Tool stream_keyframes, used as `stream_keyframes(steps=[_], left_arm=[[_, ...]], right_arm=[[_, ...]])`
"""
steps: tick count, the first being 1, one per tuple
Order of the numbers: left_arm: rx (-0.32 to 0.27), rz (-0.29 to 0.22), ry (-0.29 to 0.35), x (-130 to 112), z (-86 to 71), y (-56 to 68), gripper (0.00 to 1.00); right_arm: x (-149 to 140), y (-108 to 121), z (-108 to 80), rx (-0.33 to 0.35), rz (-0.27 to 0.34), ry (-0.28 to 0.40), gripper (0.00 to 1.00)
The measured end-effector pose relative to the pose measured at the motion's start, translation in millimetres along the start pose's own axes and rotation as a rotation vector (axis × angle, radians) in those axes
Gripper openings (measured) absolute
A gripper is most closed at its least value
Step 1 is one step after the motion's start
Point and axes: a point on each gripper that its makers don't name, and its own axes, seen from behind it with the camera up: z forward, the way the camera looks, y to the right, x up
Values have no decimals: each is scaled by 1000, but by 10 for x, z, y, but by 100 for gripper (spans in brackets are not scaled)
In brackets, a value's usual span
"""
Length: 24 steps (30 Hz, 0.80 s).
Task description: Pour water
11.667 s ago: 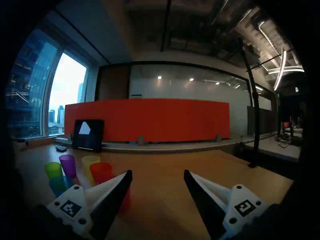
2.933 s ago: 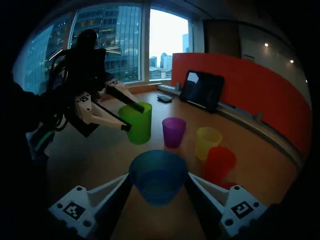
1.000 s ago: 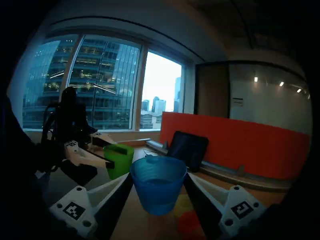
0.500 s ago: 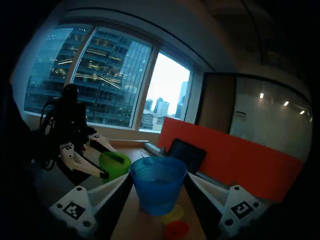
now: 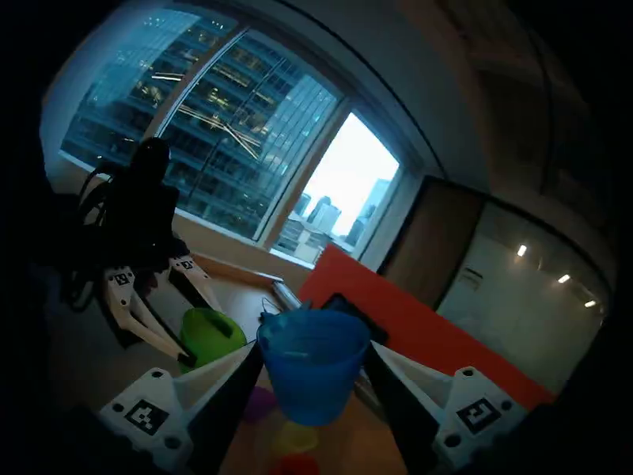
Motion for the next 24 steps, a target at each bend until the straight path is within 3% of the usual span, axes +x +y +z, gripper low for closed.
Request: stream_keyframes(steps=[13,24], left_arm=[[-6,2,1,19,21,48,87],[-17,9,1,4,56,106,87]], right_arm=[[219,224,89,-20,-211,-3,90],[397,391,160,-40,-348,4,90]])
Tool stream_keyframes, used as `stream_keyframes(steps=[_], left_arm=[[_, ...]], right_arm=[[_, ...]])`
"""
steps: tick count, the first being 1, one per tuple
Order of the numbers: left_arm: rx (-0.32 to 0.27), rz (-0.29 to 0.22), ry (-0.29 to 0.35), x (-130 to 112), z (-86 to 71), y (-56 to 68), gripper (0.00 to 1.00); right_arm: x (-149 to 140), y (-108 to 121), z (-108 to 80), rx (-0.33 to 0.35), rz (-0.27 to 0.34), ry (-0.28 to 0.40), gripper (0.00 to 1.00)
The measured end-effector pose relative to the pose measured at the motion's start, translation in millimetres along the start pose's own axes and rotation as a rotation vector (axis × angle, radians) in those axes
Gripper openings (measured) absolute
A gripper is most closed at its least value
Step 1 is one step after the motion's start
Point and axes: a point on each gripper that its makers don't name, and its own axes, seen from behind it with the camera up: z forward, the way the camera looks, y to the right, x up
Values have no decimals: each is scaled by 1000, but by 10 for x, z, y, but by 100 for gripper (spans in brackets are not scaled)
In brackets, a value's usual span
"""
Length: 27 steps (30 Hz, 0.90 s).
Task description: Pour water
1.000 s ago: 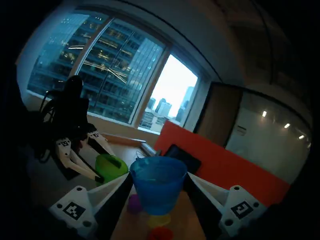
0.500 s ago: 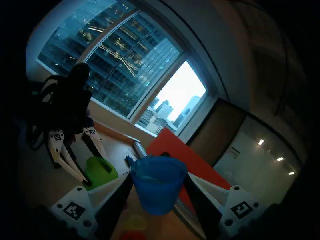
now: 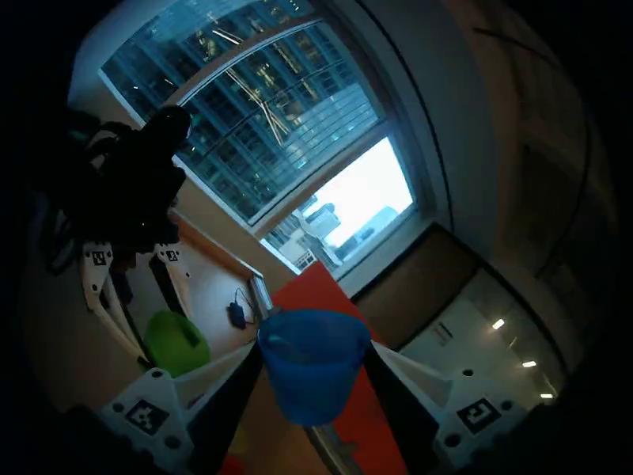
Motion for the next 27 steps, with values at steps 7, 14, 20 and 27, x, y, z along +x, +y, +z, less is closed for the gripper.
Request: stream_keyframes(steps=[7,14,20,27], left_arm=[[-6,1,4,28,11,21,87],[-13,4,6,46,32,46,87],[-17,11,7,54,35,67,87],[-20,17,9,74,27,81,87]], right_arm=[[69,96,49,-10,-90,2,90],[110,137,90,-17,-159,-1,90],[131,180,129,-25,-207,-3,90],[143,228,155,-38,-252,-5,90]])
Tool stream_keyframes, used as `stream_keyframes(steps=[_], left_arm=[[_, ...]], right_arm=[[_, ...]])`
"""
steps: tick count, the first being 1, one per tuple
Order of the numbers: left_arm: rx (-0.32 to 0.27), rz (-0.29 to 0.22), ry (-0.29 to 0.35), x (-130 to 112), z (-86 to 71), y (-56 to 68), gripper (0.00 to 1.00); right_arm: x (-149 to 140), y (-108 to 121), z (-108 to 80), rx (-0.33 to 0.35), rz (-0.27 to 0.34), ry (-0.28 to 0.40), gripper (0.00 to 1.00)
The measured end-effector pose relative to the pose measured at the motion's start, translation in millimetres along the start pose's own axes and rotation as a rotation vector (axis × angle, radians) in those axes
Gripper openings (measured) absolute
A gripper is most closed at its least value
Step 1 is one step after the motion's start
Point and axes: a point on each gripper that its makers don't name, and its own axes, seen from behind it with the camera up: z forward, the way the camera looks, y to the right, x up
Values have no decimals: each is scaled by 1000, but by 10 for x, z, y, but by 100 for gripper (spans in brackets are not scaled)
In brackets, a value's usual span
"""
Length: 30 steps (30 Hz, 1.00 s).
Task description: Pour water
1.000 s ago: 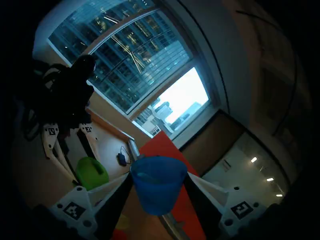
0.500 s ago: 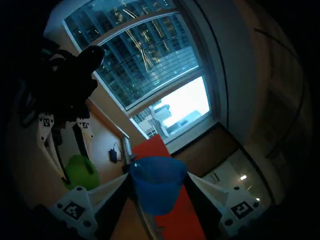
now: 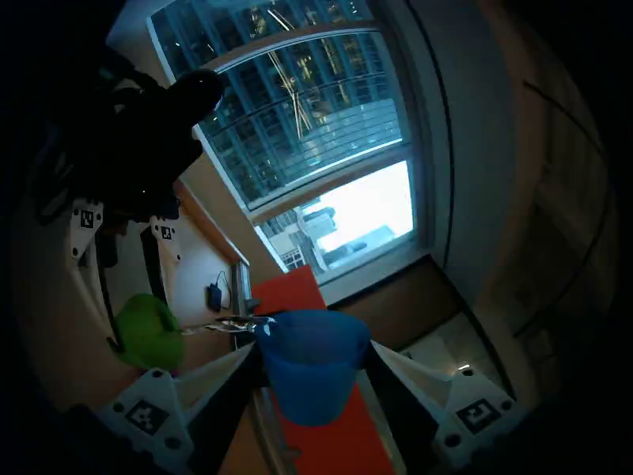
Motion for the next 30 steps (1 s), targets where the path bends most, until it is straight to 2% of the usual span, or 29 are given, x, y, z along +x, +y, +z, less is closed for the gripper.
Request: stream_keyframes(steps=[30], left_arm=[[-10,2,2,6,31,30,86]], right_arm=[[100,153,47,-34,-199,6,90]])
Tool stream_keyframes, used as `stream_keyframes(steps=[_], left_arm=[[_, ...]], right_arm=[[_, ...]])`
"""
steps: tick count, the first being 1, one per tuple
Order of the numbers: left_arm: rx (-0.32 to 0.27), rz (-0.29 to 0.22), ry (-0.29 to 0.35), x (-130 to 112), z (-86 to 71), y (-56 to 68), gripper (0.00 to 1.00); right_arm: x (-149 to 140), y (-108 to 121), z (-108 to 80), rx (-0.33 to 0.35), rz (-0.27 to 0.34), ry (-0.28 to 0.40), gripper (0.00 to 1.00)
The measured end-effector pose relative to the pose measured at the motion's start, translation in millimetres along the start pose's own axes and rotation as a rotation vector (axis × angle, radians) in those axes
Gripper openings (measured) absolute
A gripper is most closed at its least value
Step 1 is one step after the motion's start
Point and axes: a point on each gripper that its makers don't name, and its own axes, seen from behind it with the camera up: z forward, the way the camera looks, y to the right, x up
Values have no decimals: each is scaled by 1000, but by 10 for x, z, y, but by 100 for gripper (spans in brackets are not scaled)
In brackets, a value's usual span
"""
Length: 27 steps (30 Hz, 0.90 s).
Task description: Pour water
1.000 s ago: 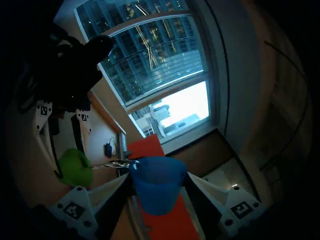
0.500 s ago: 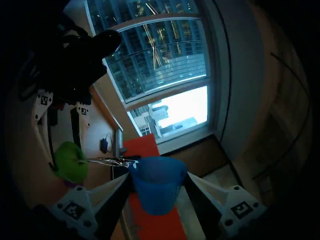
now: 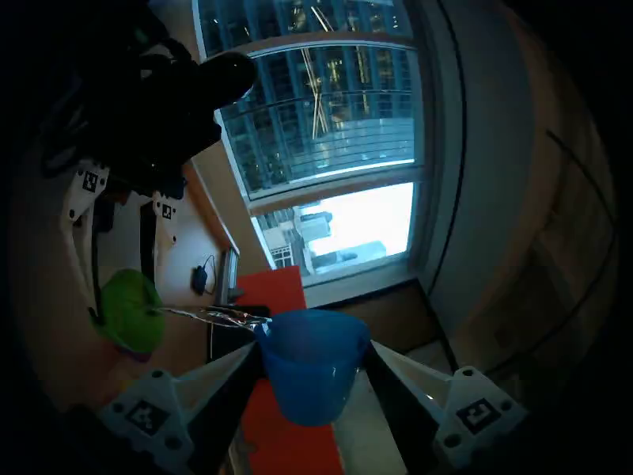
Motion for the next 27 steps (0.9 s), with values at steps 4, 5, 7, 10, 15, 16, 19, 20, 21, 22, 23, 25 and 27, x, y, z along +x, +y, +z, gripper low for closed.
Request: stream_keyframes(steps=[4,5,7,10,15,16,19,20,21,22,23,25,27], left_arm=[[1,1,1,7,1,-4,86],[1,1,2,9,2,-5,86],[1,0,3,10,0,-3,86],[0,-1,4,16,-5,1,86],[0,2,6,29,-12,0,86],[0,2,6,32,-13,-1,86],[0,1,8,38,-13,-4,86],[1,1,8,40,-12,-4,86],[1,1,8,42,-11,-3,86],[0,1,9,46,-11,-1,86],[0,2,9,49,-10,2,86],[-1,2,9,53,-8,5,86],[-2,2,10,55,-5,7,86]], right_arm=[[32,24,11,-4,-24,2,90],[40,30,15,-5,-30,2,90],[52,37,20,-7,-43,2,90],[68,47,28,-10,-63,2,90],[83,74,41,-10,-97,-1,90],[84,82,42,-10,-104,-1,90],[87,104,40,-13,-123,-2,90],[88,110,38,-15,-130,-2,90],[90,115,36,-16,-136,-2,90],[92,121,34,-18,-141,-2,90],[94,127,32,-19,-147,-1,90],[94,136,33,-22,-156,-1,90],[92,143,34,-24,-166,-1,90]])
